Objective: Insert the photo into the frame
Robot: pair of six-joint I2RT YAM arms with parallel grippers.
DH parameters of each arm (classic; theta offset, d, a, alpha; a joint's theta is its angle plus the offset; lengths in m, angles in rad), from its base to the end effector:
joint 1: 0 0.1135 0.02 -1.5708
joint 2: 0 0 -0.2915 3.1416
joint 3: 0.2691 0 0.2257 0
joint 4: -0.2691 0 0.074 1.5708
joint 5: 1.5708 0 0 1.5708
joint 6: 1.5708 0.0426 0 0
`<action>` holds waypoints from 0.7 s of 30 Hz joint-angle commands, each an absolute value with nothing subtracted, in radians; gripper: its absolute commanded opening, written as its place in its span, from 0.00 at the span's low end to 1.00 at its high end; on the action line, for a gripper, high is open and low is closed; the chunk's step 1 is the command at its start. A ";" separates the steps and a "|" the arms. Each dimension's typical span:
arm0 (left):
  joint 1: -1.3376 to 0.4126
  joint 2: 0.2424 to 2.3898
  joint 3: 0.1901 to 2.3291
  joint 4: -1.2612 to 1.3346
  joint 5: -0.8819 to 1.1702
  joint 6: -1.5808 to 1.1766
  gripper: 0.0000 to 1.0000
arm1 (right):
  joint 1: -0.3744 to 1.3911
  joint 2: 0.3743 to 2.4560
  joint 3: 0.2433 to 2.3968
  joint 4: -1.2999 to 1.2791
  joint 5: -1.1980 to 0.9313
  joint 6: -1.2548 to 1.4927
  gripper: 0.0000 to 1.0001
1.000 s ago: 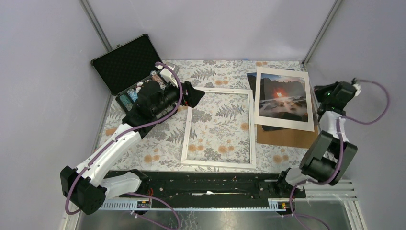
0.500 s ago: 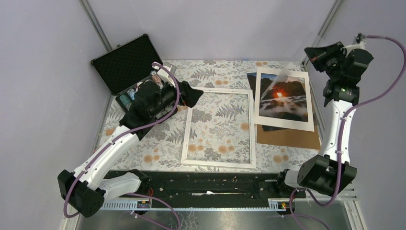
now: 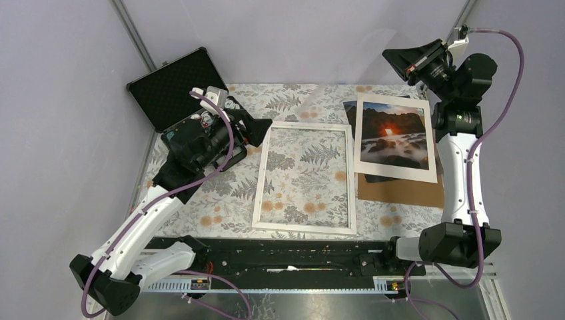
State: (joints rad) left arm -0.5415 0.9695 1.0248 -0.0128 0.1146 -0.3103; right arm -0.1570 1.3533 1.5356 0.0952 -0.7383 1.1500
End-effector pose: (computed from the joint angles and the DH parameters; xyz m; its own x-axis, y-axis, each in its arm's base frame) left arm 0.1562 -0.0997 0.4308 -0.1516 -0.2628 -0.9529 0.5919 0.7479 -0.3004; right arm 0.2629 -0.0126 0.5255 -0.3675 0.7417 -0.5611 -0.4609 0.3788 0.8025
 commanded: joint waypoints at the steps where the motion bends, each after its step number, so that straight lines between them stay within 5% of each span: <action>1: -0.534 0.943 1.019 0.021 0.075 -0.298 0.99 | -0.155 1.264 1.424 0.225 -0.701 1.265 0.00; 12: -0.534 0.965 1.020 0.020 0.088 -0.317 0.99 | -0.155 0.923 0.590 0.369 -0.249 1.336 0.00; 21: -0.537 1.053 1.023 0.016 0.129 -0.441 0.99 | -0.155 0.798 0.362 0.262 -0.207 1.276 0.00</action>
State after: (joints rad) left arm -0.5381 0.9985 1.0206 -0.0090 0.1024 -0.3523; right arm -0.1574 0.8581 0.3611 0.2382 -0.2565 1.3064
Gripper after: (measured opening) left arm 0.987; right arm 0.017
